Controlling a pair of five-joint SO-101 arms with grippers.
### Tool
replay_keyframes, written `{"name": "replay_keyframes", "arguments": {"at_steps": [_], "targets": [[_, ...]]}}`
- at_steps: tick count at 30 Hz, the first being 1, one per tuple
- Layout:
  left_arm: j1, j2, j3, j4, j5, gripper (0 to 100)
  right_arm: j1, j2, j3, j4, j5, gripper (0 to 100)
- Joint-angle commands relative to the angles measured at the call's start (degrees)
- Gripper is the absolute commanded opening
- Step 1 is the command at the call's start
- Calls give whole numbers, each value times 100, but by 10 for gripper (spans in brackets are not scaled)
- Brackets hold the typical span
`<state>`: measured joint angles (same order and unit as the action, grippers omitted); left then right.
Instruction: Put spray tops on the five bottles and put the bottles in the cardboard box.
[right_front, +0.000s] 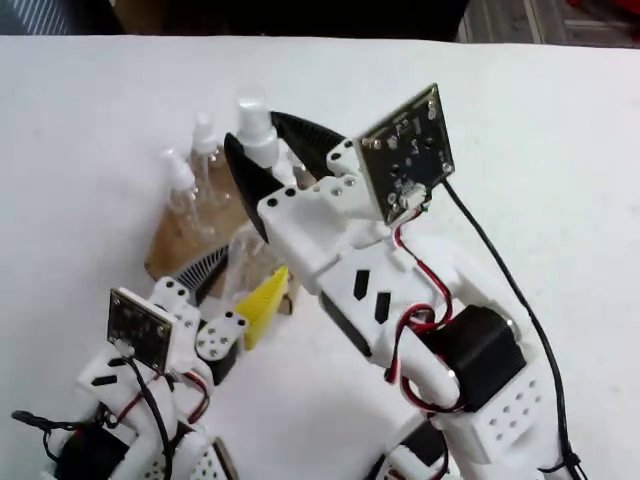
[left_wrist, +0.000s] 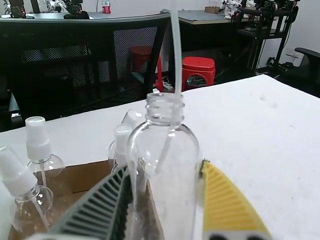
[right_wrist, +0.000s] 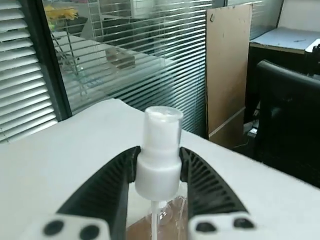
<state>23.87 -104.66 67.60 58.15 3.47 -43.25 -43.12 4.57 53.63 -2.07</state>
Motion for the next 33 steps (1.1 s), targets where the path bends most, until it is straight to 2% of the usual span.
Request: {"name": "replay_keyframes", "arguments": {"at_steps": [1, 14, 20, 25, 31, 33], "targets": [[92, -31, -53, -176, 44, 22, 4, -268, 132, 136, -589, 16], [92, -31, -53, -176, 44, 22, 4, -673, 1345, 48, -624, 21], [92, -31, -53, -176, 44, 22, -145, -892, 1503, 48, -624, 166], [92, -31, -44, -176, 44, 22, -145, -1015, 1046, 180, -624, 174], [-330, -31, -44, -176, 70, 22, 31, -1007, 9, 620, -624, 168], [-356, -31, -44, -176, 70, 22, 295, -998, -176, 620, -624, 104]]}}
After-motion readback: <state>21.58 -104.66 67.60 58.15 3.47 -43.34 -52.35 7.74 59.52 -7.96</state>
